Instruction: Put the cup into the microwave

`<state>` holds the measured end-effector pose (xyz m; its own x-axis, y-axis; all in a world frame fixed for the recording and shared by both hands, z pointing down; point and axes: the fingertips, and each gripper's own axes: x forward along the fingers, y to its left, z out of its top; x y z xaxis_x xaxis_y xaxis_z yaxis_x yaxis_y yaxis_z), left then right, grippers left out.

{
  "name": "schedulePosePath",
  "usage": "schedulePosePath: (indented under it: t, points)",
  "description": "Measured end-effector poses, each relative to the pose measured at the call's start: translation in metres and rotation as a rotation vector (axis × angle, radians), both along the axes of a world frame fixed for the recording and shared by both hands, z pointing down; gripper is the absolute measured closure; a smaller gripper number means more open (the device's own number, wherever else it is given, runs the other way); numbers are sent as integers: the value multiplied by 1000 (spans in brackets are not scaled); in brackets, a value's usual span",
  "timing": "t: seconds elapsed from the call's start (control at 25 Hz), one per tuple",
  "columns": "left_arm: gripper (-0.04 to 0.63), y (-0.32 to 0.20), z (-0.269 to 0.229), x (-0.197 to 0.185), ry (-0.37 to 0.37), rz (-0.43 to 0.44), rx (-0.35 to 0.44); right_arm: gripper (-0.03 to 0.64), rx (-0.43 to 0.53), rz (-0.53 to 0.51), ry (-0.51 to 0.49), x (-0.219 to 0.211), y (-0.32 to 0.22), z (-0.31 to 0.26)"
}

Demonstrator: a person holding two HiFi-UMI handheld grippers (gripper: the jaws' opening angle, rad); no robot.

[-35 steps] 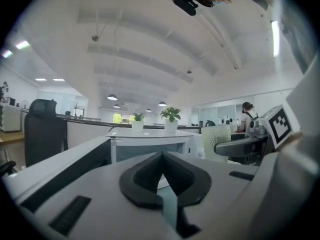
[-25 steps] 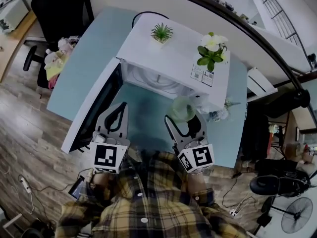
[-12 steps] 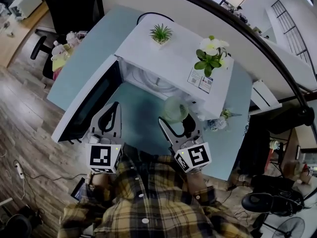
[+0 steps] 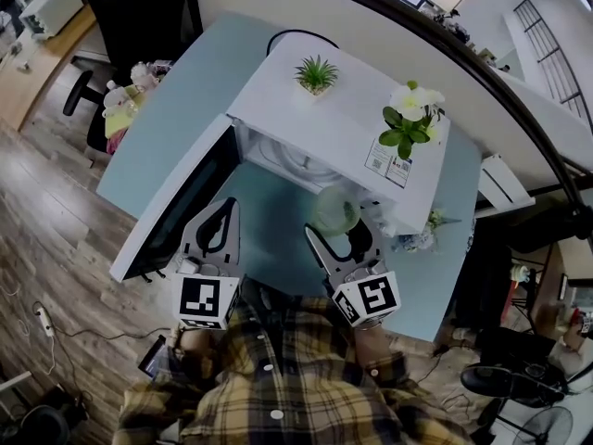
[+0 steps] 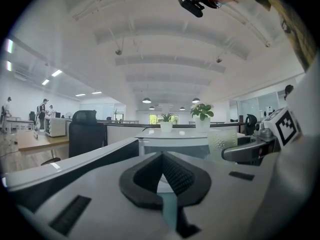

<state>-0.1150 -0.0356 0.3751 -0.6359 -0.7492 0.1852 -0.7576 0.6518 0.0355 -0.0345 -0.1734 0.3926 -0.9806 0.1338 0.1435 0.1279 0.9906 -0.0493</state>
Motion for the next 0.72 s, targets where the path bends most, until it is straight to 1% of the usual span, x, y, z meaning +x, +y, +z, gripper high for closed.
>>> schedulePosePath:
  t: [0.28, 0.72]
  points:
    - [606, -9, 7, -11, 13, 39, -9, 272, -4, 9, 15, -16, -1, 6]
    - [606, -13, 19, -24, 50, 57, -17, 272, 6, -11, 62, -38, 3, 24]
